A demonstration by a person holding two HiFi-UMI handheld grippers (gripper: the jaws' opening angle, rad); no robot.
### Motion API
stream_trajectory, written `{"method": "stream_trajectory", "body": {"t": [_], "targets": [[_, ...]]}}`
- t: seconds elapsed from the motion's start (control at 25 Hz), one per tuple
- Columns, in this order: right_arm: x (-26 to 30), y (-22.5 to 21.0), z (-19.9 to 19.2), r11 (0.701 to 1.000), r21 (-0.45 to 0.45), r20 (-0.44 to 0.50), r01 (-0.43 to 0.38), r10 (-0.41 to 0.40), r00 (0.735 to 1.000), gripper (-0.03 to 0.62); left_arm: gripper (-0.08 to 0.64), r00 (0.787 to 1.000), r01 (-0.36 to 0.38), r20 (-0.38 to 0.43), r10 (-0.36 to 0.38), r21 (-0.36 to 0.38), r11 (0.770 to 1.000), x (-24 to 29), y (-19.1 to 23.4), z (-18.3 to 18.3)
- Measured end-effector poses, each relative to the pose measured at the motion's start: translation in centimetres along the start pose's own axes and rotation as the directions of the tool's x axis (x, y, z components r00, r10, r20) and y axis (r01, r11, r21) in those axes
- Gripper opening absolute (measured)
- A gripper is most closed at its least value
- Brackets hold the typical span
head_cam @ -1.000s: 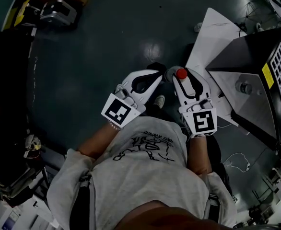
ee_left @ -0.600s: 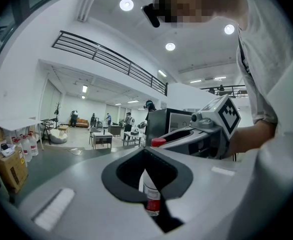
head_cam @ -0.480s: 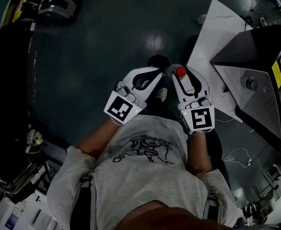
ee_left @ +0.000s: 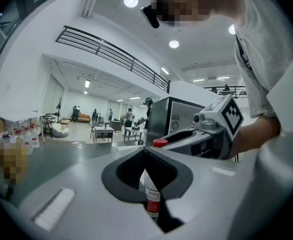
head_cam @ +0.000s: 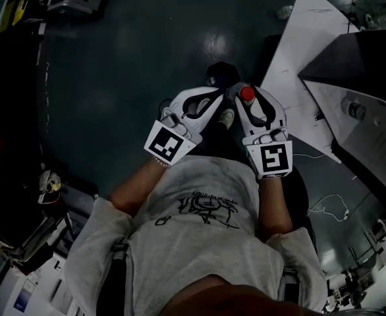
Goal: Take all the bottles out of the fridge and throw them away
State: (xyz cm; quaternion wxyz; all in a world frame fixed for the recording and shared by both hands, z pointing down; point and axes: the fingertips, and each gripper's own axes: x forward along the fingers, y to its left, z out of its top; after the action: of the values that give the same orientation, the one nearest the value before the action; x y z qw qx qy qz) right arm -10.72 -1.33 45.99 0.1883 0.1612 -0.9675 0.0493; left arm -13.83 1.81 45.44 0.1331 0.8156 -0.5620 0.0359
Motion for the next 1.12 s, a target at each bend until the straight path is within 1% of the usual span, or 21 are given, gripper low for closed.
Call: {"method": "stream_trajectory", "body": {"t": [0.08, 0.2, 0.4, 0.56, 0.76, 1.12], "targets": [[0.4, 0.2, -0.7, 1.0, -0.004, -0.005, -0.003, 0.003, 1.0, 0.153, 0.008, 1.0, -0.003, -0.005, 0.003, -0.007, 1.0, 0.0, 0.2, -0.9], [0.9, 0.4, -2.0, 1.0, 0.02, -0.005, 0.005, -0.004, 1.0, 0.153, 0.008, 1.0, -0.005, -0.015, 0.005, -0.011, 1.0, -0.1, 0.5, -2.2], [2.0, 0.9, -4.0, 1.0, -0.002, -0.022, -0.004, 0.004, 1.0, 0.153, 0.008, 1.0, -0.011, -0.028, 0.011, -0.011, 1.0, 0.0, 1.3, -4.4], [2.9, 1.2, -5.9, 1.0, 0.023, -0.021, -0.003, 0.004, 1.0, 0.153, 0.008, 0.999, -0.009, -0.04, 0.009, -0.001, 1.0, 0.1, 1.7, -6.0], [3.8, 1.3, -7.7, 1.0, 0.023, -0.03, -0.004, 0.005, 1.0, 0.153, 0.008, 0.998, -0.016, -0.059, 0.015, -0.005, 1.0, 0.1, 2.3, -8.2], [5.2, 1.6, -11.0, 0.999, 0.035, -0.05, -0.007, 0.009, 0.999, 0.153, 0.008, 0.996, -0.016, -0.086, 0.013, -0.026, 1.0, 0.5, 2.5, -12.1]]}}
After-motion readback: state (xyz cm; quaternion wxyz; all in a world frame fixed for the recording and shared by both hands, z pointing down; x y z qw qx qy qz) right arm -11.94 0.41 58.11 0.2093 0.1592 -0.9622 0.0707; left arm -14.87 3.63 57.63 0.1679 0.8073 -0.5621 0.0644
